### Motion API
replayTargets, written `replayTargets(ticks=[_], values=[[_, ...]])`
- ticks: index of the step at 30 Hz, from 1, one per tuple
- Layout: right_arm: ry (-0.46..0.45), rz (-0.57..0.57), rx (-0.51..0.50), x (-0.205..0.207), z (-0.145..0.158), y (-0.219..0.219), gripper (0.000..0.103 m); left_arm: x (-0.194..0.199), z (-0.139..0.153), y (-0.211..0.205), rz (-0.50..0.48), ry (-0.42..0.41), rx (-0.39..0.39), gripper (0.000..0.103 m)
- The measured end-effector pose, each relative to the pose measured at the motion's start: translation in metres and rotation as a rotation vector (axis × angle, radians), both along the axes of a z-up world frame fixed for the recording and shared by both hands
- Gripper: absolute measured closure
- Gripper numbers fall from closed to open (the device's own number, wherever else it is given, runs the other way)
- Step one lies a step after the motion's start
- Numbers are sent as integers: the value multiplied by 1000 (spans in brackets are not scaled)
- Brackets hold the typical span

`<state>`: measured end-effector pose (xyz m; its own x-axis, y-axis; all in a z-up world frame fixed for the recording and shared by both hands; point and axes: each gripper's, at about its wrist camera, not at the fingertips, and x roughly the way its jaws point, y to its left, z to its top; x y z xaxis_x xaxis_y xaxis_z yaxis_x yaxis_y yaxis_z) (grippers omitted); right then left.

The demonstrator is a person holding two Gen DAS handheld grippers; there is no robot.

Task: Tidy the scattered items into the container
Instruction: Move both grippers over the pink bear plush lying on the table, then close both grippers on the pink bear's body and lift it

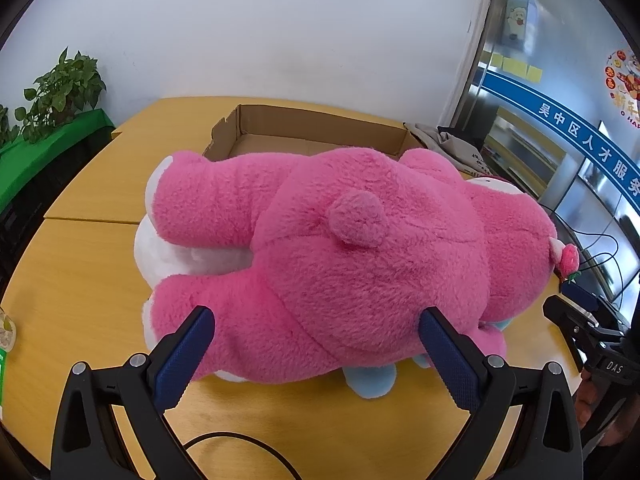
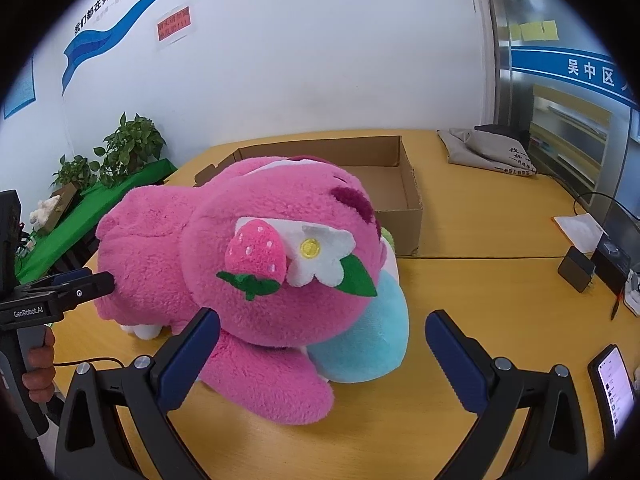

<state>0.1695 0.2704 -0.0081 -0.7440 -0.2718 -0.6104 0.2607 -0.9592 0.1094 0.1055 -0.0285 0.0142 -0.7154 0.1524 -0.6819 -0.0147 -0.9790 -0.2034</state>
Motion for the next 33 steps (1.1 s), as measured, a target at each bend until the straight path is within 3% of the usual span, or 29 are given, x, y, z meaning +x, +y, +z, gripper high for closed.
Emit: replayTargets(ticks=[17, 23, 27, 30, 33], values=[[-4, 10, -16, -2, 2, 2, 0, -6, 7, 0, -23, -1, 13, 0], [38, 67, -76, -15, 27, 5, 0, -25, 12, -5, -45, -23, 74, 0], [-6, 127, -87, -48, 28, -3, 0, -51, 4, -11, -91, -82, 180, 0], [-84, 179, -68, -76, 8, -17, 0, -67, -7, -15, -121, -103, 244, 0], [-97, 167, -95, -90, -9, -18, 1, -76, -10, -15, -141, -90, 235, 0]])
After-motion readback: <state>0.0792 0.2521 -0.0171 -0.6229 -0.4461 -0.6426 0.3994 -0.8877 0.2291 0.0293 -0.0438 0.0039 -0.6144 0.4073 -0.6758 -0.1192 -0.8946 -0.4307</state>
